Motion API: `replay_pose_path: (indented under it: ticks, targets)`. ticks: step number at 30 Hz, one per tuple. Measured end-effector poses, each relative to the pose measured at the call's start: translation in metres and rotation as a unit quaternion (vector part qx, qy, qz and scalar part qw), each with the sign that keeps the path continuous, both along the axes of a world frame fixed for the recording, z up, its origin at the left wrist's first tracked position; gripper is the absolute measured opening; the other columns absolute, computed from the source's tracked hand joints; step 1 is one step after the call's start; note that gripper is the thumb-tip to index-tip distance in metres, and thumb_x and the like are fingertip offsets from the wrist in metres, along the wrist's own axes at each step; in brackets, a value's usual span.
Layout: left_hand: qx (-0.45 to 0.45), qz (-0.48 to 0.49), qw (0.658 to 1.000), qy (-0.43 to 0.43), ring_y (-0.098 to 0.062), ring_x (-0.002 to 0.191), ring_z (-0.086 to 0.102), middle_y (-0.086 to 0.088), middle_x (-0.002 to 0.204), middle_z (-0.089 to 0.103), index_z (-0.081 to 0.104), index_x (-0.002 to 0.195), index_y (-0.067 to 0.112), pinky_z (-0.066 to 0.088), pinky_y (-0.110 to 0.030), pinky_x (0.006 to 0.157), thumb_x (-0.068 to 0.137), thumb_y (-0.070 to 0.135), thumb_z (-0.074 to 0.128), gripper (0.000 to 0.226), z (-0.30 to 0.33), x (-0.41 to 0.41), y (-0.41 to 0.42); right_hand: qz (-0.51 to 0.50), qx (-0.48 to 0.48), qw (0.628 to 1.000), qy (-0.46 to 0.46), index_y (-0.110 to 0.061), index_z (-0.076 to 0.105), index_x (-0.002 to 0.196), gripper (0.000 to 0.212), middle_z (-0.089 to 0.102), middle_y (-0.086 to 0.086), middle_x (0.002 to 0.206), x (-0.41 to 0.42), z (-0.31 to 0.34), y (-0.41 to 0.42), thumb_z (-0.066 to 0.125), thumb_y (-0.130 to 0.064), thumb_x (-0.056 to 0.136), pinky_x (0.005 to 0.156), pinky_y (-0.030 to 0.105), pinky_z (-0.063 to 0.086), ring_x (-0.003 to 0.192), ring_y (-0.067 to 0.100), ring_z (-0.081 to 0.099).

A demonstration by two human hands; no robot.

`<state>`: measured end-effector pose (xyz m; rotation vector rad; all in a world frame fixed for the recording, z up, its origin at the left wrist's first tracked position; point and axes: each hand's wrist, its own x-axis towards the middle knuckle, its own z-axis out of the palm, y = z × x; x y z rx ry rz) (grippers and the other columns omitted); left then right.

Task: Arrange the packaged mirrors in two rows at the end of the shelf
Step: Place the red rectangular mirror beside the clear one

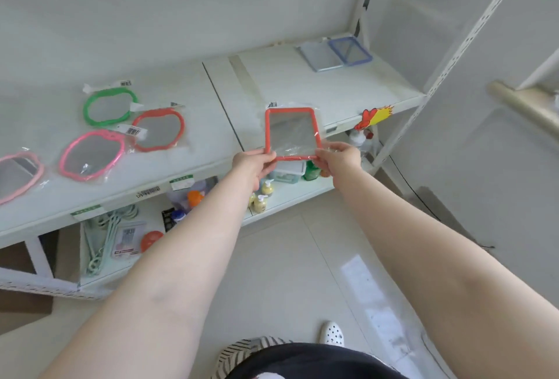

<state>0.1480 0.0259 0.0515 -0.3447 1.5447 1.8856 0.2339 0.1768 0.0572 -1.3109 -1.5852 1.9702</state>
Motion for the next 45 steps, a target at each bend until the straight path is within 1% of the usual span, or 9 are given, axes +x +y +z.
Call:
replay_pose_path:
  ticks: [4,6,9,12,17,23,29,33,45]
  targets:
    - [-0.001,-0.014,1.000,0.012,-0.019,0.085,0.066,-0.011,0.106,0.068,0.053,0.131,-0.001,0.053,-0.028,0.095,0.084,-0.009,0.064,0.050,-0.016,0.025,0.064,0.016,0.007,1.000,-0.015,-0.004,0.061,0.106,0.024,0.066,0.010,0.075,0.022,-0.008,0.071,0.067,0.001,0.084,0.088,0.042,0.057,0.071,0.024,0.068]
    - [0.003,-0.011,0.999,0.034,-0.018,0.086,0.066,-0.013,0.126,0.062,0.048,0.137,0.002,0.053,-0.028,0.095,0.082,-0.011,0.065,0.059,-0.024,0.034,0.090,0.022,0.002,1.000,-0.021,0.003,0.063,0.113,0.030,0.066,0.010,0.075,0.029,-0.014,0.101,0.068,0.001,0.084,0.079,0.036,0.060,0.069,0.022,0.068]
    - [-0.001,-0.014,0.998,0.058,-0.016,0.083,0.066,-0.015,0.129,0.060,0.042,0.141,0.003,0.057,-0.020,0.080,0.082,-0.012,0.064,0.064,-0.031,0.043,0.117,0.035,-0.005,0.999,-0.021,0.003,0.064,0.113,0.029,0.068,0.010,0.078,0.035,-0.020,0.132,0.068,0.001,0.084,0.060,0.022,0.060,0.064,0.017,0.068]
    - [-0.005,-0.001,0.998,0.062,-0.016,0.085,0.066,-0.015,0.126,0.062,0.044,0.140,0.004,0.055,-0.023,0.085,0.082,-0.012,0.064,0.063,-0.033,0.039,0.133,0.043,-0.030,0.998,-0.017,0.001,0.065,0.110,0.025,0.067,0.010,0.079,0.030,-0.023,0.148,0.067,0.002,0.084,0.067,0.023,0.060,0.063,0.016,0.067]
    - [-0.016,-0.008,0.998,0.065,-0.014,0.084,0.068,-0.002,0.093,0.066,0.047,0.139,0.007,0.053,-0.026,0.093,0.081,-0.011,0.065,0.063,-0.033,0.009,0.158,0.075,-0.041,0.996,0.006,-0.001,0.064,0.105,0.020,0.066,0.009,0.077,0.001,-0.030,0.180,0.066,0.000,0.085,0.090,0.036,0.055,0.067,0.018,0.064]
    - [-0.024,-0.011,0.998,0.064,-0.019,0.090,0.067,-0.008,0.103,0.066,0.046,0.139,0.007,0.055,-0.023,0.086,0.081,-0.014,0.064,0.064,-0.035,-0.042,0.192,0.066,-0.069,0.995,0.027,-0.004,0.066,0.089,0.008,0.066,0.012,0.088,-0.051,-0.029,0.216,0.066,0.003,0.085,0.078,0.028,0.059,0.073,0.018,0.068]
    - [-0.022,-0.025,0.997,0.076,-0.014,0.081,0.067,-0.004,0.090,0.067,0.047,0.138,0.005,0.052,-0.029,0.095,0.080,-0.015,0.064,0.064,-0.031,-0.091,0.234,0.048,-0.065,0.997,0.009,-0.005,0.068,0.106,0.022,0.069,0.012,0.086,-0.103,-0.022,0.257,0.066,0.001,0.085,0.085,0.028,0.058,0.073,0.019,0.069]
    - [-0.033,-0.022,0.996,0.086,-0.015,0.083,0.065,-0.005,0.088,0.064,0.047,0.139,0.006,0.050,-0.029,0.097,0.081,-0.014,0.064,0.063,-0.027,-0.118,0.252,0.049,-0.066,0.996,0.021,-0.002,0.067,0.105,0.023,0.068,0.013,0.084,-0.134,-0.020,0.276,0.066,0.005,0.084,0.076,0.025,0.060,0.068,0.018,0.069]
    - [-0.139,0.110,0.979,0.102,-0.021,0.090,0.055,-0.008,0.090,0.061,0.056,0.130,0.001,0.047,-0.027,0.094,0.081,-0.019,0.057,0.052,-0.033,-0.177,0.282,0.200,-0.057,0.978,0.000,0.001,0.064,0.113,0.031,0.066,0.012,0.079,-0.236,-0.030,0.309,0.061,0.011,0.085,0.062,0.015,0.058,0.050,0.013,0.067]
